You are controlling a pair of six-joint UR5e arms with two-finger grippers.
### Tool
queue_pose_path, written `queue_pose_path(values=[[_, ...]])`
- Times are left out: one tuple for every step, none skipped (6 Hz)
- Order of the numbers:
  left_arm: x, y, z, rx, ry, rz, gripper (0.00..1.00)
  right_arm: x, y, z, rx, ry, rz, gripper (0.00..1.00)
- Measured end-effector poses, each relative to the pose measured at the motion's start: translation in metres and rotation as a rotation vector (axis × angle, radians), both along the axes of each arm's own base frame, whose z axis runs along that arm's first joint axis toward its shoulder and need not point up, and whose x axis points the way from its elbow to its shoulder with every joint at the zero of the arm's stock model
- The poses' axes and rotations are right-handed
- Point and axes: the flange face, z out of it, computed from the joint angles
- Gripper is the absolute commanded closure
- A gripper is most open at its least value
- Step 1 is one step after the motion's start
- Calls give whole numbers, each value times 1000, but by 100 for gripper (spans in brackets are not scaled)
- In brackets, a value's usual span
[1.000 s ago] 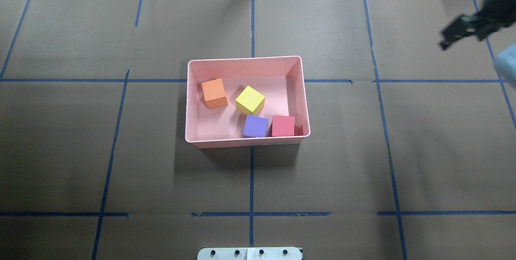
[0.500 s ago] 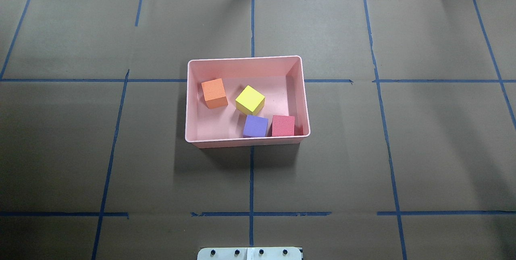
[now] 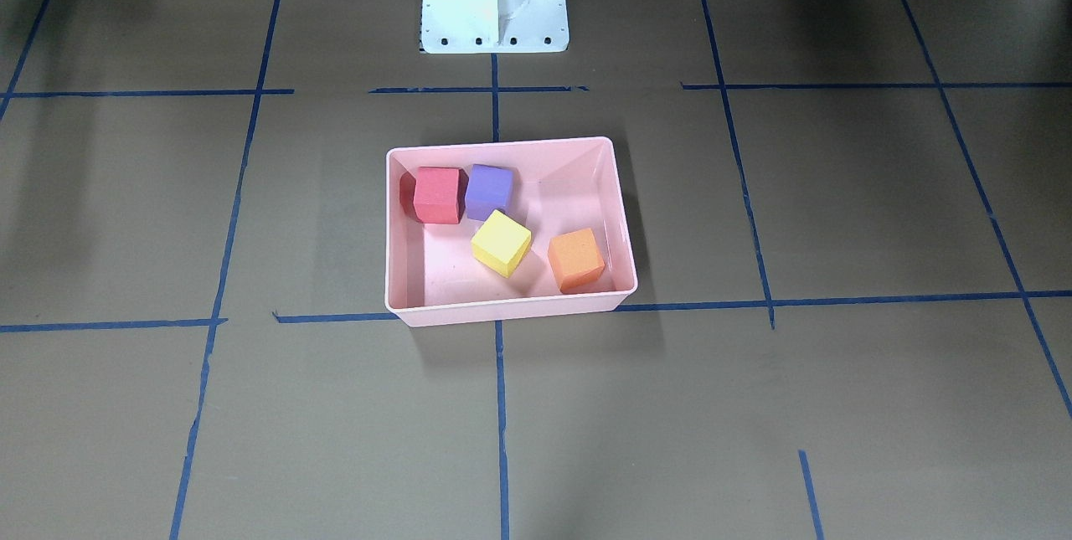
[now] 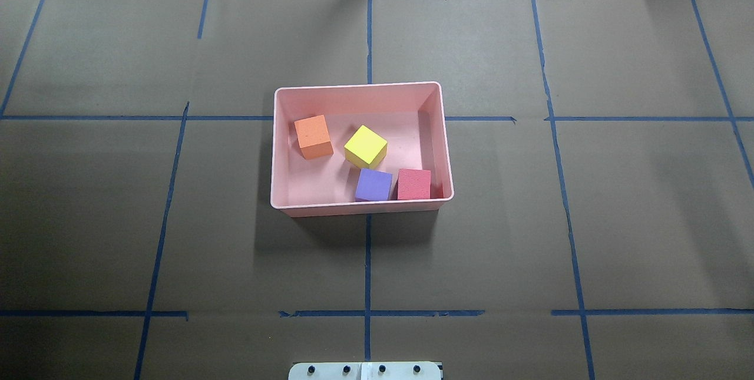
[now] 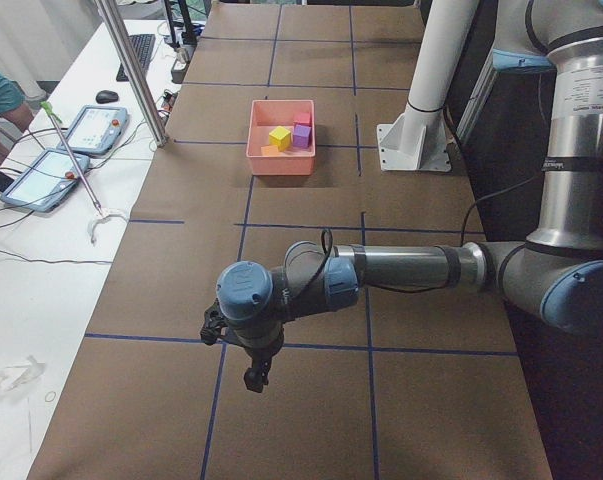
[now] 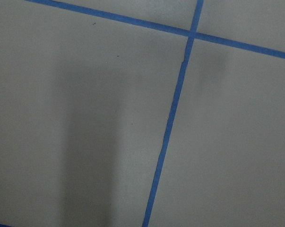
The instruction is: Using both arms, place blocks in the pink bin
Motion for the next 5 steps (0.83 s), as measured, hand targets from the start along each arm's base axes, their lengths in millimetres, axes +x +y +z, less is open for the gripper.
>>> queue_pose_path(values=[[1,6,8,4,0,-1,0,0,1,7,-11,-1,0,0],[2,8,11,7,-1,-2,0,0,1,9,-15,-1,1,0],[2,7,10,10,-1,-2,0,0,2,10,-16,-1,1,0],[2,7,8,15,-2,-3,0,0,2,10,-17,-1,1,0],[1,7,7,18,-3,-1,0,0,2,10,-18,-2,1,0]])
